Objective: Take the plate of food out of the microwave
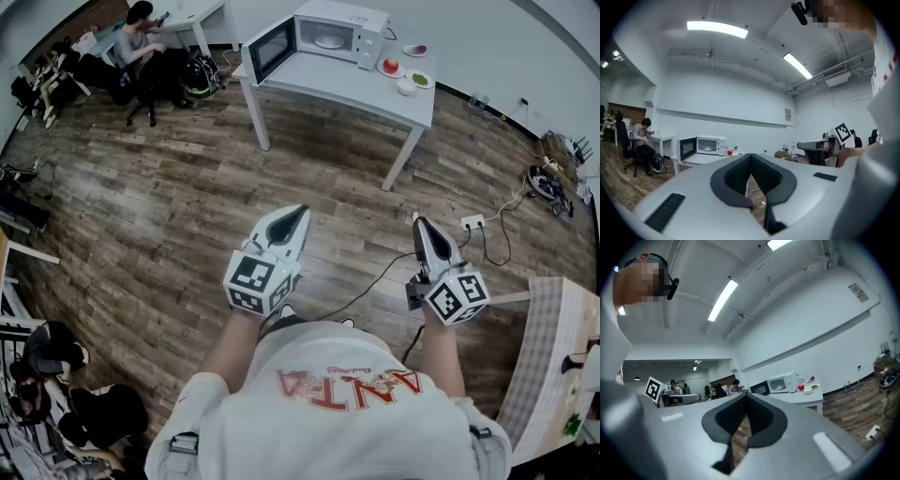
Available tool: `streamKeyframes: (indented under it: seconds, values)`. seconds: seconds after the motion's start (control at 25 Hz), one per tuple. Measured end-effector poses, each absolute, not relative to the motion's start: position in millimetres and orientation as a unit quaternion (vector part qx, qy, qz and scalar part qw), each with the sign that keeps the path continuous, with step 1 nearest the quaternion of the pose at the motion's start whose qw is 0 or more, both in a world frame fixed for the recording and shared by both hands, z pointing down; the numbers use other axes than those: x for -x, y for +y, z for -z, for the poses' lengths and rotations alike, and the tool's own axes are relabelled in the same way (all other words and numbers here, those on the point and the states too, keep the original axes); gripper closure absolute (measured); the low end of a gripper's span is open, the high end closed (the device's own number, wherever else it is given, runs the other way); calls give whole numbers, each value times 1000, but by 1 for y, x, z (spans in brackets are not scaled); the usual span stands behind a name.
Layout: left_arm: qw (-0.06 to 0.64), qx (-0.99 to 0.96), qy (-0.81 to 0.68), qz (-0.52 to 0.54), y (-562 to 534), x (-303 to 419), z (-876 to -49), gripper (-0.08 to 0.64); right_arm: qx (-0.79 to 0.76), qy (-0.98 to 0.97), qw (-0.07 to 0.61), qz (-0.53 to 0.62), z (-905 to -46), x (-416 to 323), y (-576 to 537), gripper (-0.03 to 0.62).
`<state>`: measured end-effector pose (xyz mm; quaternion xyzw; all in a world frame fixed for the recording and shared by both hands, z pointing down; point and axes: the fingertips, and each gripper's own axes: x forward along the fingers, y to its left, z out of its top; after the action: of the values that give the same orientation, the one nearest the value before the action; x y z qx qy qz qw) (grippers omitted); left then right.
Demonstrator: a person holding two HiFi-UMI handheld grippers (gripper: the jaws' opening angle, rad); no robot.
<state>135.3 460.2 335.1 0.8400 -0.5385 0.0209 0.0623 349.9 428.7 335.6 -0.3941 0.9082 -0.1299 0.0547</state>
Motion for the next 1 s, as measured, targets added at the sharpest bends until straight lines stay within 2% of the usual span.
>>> streamKeyframes:
  seconds: [0.68,1.0]
  values:
    - [76,-836,-542,-41,458,-120,-342,551,403,902,62,139,-347,-345,419,591]
    - [85,-836,-541,-43,458,-89,-348,551,374,911,89,149,-346,-310,424,591]
